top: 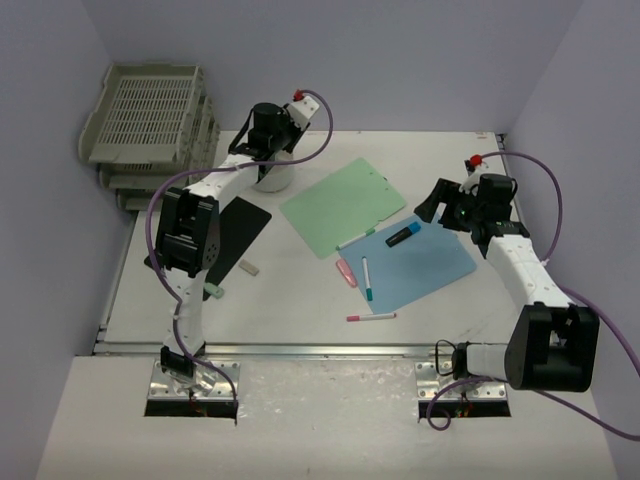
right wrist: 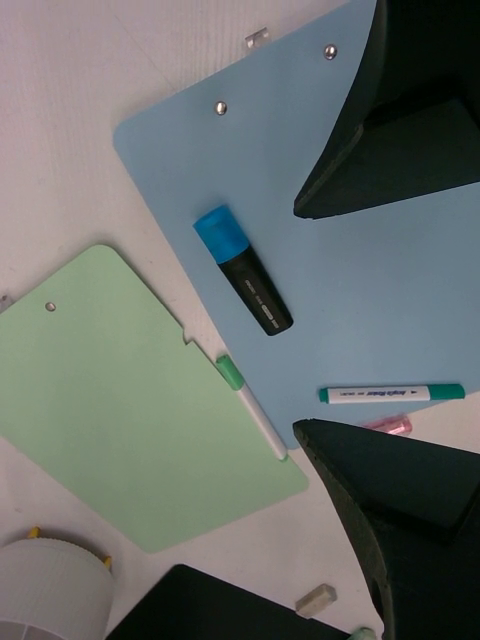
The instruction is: Organize the desk
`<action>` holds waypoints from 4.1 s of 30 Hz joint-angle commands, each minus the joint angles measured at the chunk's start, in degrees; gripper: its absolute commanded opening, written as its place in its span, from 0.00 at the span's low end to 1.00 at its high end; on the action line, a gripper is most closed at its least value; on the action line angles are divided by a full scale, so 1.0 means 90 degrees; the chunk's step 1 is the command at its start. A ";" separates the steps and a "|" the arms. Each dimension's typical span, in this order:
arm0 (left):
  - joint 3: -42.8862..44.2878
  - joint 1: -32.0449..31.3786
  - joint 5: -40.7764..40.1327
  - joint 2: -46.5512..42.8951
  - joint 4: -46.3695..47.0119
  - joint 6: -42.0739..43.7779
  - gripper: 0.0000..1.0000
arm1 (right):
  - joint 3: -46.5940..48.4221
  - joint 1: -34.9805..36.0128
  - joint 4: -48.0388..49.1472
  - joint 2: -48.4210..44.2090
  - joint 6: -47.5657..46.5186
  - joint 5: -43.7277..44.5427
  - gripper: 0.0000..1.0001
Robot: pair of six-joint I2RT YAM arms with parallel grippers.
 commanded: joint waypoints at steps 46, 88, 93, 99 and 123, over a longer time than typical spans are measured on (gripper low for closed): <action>-0.3794 -0.0363 0.0625 -0.4134 0.1022 0.0113 0.68 | 0.3503 0.0865 -0.3150 0.4251 0.3921 0.3036 0.73; -0.4050 0.0401 0.2677 -0.5628 -0.0734 -0.4700 0.70 | 0.4081 0.2032 0.1182 0.2666 0.0341 0.1604 0.00; -0.4276 0.0814 0.2717 -0.5720 -0.0515 -0.4893 0.70 | 0.4724 0.2479 0.2220 0.3355 0.0357 0.2202 0.00; -0.4500 0.1531 0.3031 -0.5709 -0.0191 -0.5310 0.70 | 0.5541 0.2989 0.3927 0.4594 0.0546 0.2704 0.00; -0.4782 0.2296 0.3222 -0.5821 -0.0144 -0.5041 0.71 | 0.7683 0.3844 0.6250 0.7680 -0.0253 0.3082 0.00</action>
